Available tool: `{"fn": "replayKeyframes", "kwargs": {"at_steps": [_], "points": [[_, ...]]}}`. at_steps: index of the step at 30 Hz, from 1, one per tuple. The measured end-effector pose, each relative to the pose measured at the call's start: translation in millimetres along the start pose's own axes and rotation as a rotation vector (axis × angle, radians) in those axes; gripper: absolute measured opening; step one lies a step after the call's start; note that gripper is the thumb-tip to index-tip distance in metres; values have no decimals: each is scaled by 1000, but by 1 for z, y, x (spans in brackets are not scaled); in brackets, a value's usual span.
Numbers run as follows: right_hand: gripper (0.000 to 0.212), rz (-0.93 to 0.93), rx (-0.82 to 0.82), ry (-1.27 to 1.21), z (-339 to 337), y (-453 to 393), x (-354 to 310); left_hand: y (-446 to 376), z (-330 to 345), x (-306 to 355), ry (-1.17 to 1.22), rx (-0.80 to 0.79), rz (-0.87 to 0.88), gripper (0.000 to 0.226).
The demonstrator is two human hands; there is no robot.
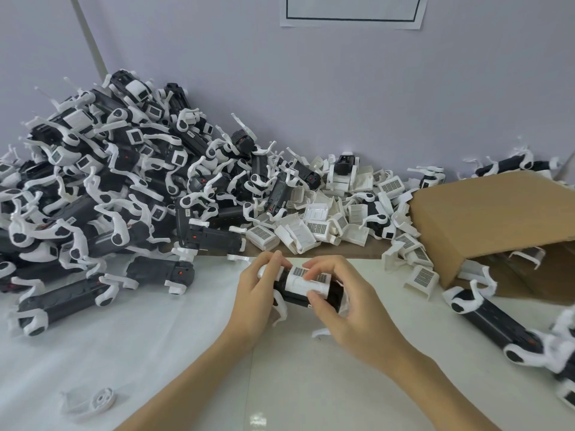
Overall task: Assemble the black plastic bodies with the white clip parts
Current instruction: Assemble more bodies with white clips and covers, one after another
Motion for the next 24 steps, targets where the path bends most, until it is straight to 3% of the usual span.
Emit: {"fn": "replayKeyframes", "kwargs": {"at_steps": [5, 13, 16, 18, 20, 24], "points": [[22, -75, -67, 106, 6, 3, -1, 0, -3, 0, -27, 8, 7, 41], [23, -217, -41, 383, 18, 10, -5, 2, 0, 10, -38, -36, 50, 51], [10, -50, -7, 33, 10, 6, 3, 3, 0, 10, -48, -38, 40, 38], [14, 99, 58, -207, 2, 1, 13, 5, -1, 13, -62, -34, 60, 29], [22, 210, 43, -207, -5, -2, 22, 6, -1, 21, -136, -16, 128, 20], [24, 405, -219, -164, -7, 1, 36, 9, 2, 35, -197, -49, 235, 15]]}}
Point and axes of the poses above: each hand's wrist, its own y-axis away from the middle knuckle, its own z-axis out of the palm, x = y × z, the point moved 8 cm from there along -y, towards the middle knuckle, and after that the axes turned 15 degrees about -y, right-handed, at the moved point
